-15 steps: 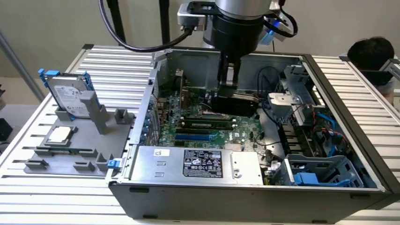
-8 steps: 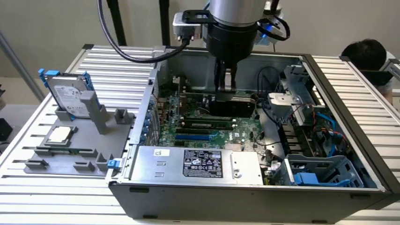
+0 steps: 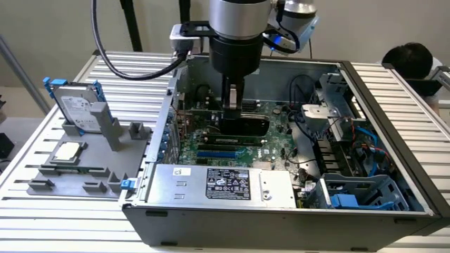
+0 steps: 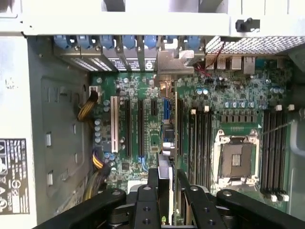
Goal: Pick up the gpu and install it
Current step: 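Insert the gpu into the slot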
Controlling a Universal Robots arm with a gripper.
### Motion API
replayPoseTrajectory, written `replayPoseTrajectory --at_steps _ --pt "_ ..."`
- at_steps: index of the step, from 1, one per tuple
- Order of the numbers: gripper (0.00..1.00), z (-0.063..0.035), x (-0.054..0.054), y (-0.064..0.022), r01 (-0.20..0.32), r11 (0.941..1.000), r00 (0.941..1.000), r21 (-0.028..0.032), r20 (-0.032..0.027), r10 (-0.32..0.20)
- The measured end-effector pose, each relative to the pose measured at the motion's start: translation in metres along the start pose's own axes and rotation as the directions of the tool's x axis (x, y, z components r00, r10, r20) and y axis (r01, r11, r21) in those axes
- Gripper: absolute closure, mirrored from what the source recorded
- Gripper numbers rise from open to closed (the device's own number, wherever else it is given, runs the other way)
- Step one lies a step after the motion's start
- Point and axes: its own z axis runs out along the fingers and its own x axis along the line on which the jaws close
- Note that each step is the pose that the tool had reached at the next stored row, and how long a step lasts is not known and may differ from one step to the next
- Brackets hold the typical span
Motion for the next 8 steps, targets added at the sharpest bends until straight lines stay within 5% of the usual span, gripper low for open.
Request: replayPoseTrajectory --at_steps 8 --pt "1.00 0.0145 0.001 0.0098 0.000 1.0000 1.0000 0.0010 0.0002 0.000"
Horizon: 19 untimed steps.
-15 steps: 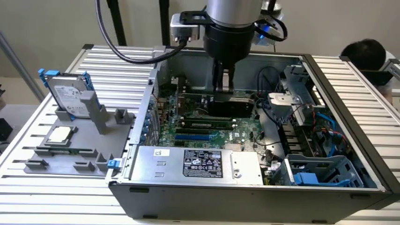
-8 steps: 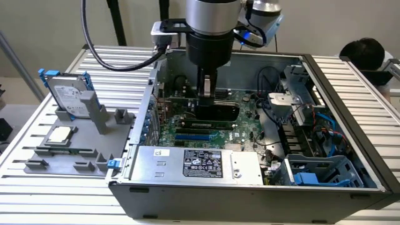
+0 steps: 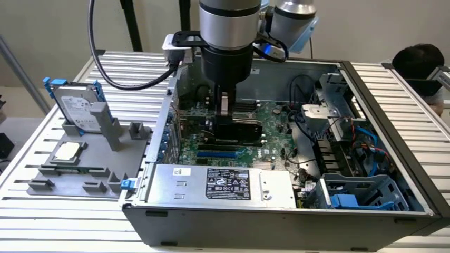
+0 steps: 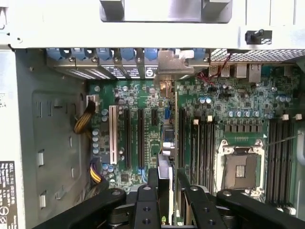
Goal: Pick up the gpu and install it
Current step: 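Insert the gpu into the slot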
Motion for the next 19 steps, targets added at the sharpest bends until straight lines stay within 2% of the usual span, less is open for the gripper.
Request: replayPoseTrajectory --at_steps 13,19 --pt "1.00 0.0237 -0.002 0.0022 0.000 1.0000 1.0000 0.0004 -0.0001 0.000" --pt "1.00 0.0345 -0.004 0.0060 0.000 1.0000 1.0000 0.0004 -0.0001 0.000"
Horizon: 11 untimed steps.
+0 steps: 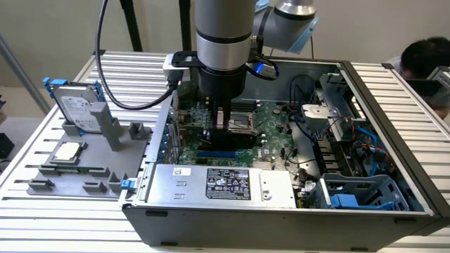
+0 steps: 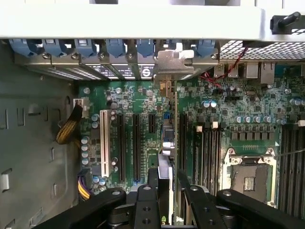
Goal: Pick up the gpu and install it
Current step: 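Insert the gpu into the slot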
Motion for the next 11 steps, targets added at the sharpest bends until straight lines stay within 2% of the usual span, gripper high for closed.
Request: replayPoseTrajectory --at_steps 3,11 --pt "1.00 0.0042 -0.0002 0.0013 0.000 1.0000 1.0000 0.0000 0.0011 0.000" --pt "1.00 0.0050 -0.0003 0.0014 0.000 1.0000 1.0000 -0.0004 0.0016 0.000"
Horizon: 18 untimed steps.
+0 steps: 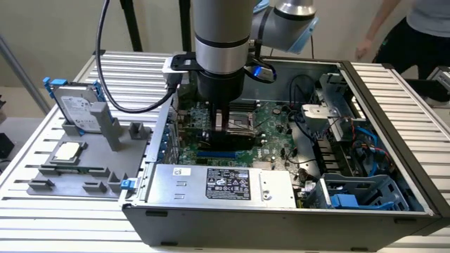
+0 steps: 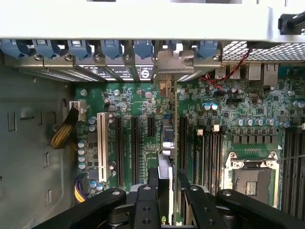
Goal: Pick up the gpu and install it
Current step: 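Insert the gpu into the slot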
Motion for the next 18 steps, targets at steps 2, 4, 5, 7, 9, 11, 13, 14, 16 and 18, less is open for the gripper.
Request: replayPoseTrajectory --at_steps 2,4,5,7,9,11,13,14,16,18 --pt "1.00 0.0010 0.000 0.0001 0.000 1.0000 1.0000 -0.0031 -0.0002 0.000" --pt "1.00 0.0020 0.000 0.0000 0.000 1.0000 1.0000 -0.0081 0.0004 0.000" --pt "1.00 0.0026 0.000 0.0001 0.000 0.9999 1.0000 -0.0109 0.0003 0.000" --pt "1.00 0.0032 0.000 0.0001 0.000 0.9999 1.0000 -0.0151 0.0001 0.000" --pt "1.00 0.0042 0.000 0.0001 0.000 0.9998 1.0000 -0.0183 0.0002 0.000" --pt "1.00 0.0053 0.000 0.0001 0.000 0.9998 1.0000 -0.0197 0.0001 0.000" --pt "1.00 0.0066 0.000 0.0001 0.000 0.9998 1.0000 -0.0205 0.0000 0.000" --pt "1.00 0.0082 0.000 0.0001 0.000 0.9998 1.0000 -0.0214 0.0000 0.000" --pt "1.00 0.0095 0.000 0.0002 0.000 0.9997 1.0000 -0.0231 -0.0001 0.000" --pt "1.00 0.0112 0.000 0.0002 -0.001 0.9997 1.0000 -0.0245 0.0000 0.001"
